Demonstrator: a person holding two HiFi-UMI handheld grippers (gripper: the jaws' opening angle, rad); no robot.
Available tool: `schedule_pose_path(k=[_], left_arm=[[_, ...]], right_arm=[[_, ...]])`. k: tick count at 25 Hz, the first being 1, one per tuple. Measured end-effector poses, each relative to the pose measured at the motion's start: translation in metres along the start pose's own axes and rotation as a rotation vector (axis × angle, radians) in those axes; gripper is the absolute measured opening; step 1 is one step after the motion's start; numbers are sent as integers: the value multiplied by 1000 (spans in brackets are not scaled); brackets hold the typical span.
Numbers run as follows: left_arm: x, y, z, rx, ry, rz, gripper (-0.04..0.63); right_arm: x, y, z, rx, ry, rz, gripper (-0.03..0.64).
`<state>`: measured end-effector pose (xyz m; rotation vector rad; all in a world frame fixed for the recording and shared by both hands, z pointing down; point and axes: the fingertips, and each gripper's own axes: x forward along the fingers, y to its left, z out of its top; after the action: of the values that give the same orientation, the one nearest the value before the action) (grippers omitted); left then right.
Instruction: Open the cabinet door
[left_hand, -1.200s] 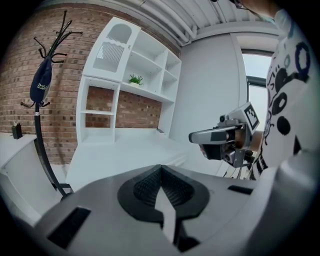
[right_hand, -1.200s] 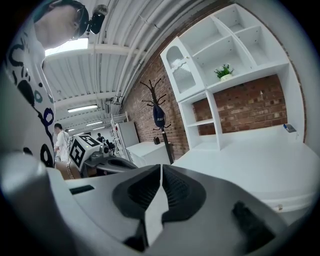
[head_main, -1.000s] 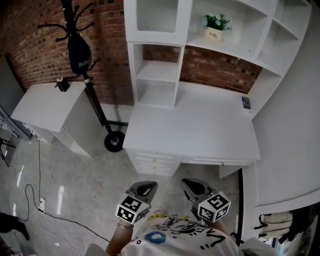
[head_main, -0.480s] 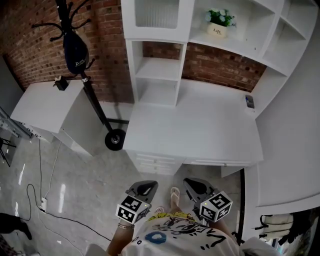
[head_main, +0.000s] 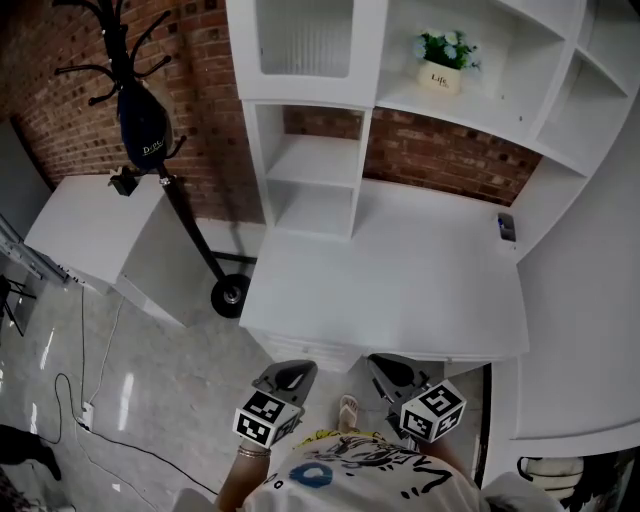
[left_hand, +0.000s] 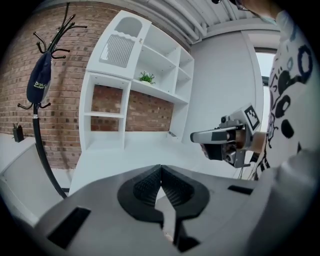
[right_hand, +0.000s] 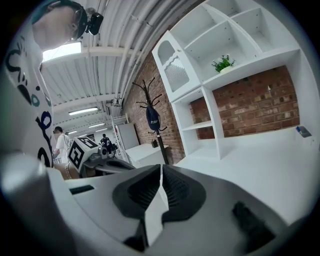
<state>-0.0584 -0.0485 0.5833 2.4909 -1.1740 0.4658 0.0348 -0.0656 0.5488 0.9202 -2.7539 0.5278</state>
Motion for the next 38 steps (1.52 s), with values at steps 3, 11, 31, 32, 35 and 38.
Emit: schedule_pose_path(k=[3,11,31,32,35,38], left_arm=[[17,7,14,-2,-12,14,14],[56,20,45,-12,-29,52,14],[92,59,122,44,-146,136,14],[91,64,127,55,-152,139,15],[89,81,142,85,-169,140,14],[88,98,157,103,-185,132,15]], right_arm=[[7,-20,11,-5,-1,17,29],[19,-65,44,-25,-22,63,29],[32,-111,123,-112,-124,135,29],[35,-110,128,-122,-128,139,29],[49,-108,142,-150,-144,141,29],[66,-109,157,-171,-156,130,29]])
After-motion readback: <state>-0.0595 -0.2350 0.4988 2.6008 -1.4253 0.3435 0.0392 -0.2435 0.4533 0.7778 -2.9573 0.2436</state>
